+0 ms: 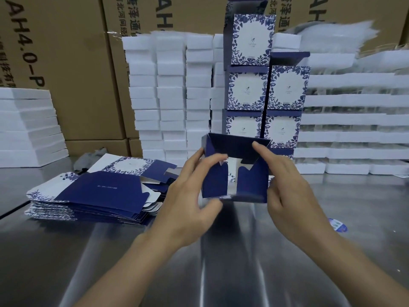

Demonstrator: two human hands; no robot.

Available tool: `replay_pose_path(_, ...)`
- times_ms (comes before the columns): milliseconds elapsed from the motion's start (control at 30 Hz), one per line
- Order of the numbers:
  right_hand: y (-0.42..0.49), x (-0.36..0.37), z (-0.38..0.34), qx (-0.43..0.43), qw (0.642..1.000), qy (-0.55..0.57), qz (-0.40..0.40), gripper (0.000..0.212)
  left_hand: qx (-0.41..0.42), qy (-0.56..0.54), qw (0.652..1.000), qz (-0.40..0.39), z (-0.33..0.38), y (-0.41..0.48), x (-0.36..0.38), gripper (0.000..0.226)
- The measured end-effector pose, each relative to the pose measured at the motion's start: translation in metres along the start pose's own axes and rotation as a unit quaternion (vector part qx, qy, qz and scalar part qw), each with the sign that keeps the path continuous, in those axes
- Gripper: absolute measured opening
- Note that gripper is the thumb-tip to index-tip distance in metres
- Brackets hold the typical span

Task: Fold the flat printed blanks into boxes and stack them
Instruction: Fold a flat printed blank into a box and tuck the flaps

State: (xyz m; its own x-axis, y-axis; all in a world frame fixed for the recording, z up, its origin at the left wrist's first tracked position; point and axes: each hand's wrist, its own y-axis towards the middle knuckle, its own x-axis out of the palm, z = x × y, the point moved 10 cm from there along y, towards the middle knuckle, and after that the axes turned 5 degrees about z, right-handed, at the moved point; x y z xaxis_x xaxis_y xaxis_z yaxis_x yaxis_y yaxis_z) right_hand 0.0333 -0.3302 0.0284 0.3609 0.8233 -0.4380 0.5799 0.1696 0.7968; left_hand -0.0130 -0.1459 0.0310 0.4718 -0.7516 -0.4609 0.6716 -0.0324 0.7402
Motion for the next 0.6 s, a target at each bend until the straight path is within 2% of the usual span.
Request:
replay_pose_path(100, -0.002, 0.000, -0.002, 0.027, 0.993, 0.112, 0.011, 0.083, -0.062, -0.180, 0.980, 0.062, -0.009, 0.002, -0.010, 0.078)
replay_pose_path(233, -0.001, 0.000, 0.012, 0.115, 0.963, 0.236, 0.056, 0.059, -0.197, -0.338, 0.916, 0.090, -0.037, 0.005, -0.006, 0.075)
replay_pose_path(300, -0.003, 0.005, 0.016, 0.131, 0.961, 0.237, 0.046, 0.061, -0.217, -0.341, 0.910, 0.091, -0.041, 0.004, -0.002, 0.069)
replay_pose_path(400, -0.008, 0.013, 0.016, 0.129, 0.967, 0.217, 0.023, 0.073, -0.197, -0.300, 0.931, 0.072, -0.039, 0.004, 0.006, 0.073)
replay_pose_path(467, -0.008, 0.014, 0.018, 0.134, 0.967, 0.217, 0.023, 0.074, -0.184, -0.257, 0.947, 0.061, -0.040, 0.003, 0.010, 0.077)
replay_pose_path(600, -0.006, 0.012, 0.026, 0.162, 0.960, 0.226, 0.032, 0.072, -0.194, -0.240, 0.949, 0.071, -0.044, 0.003, 0.007, 0.072)
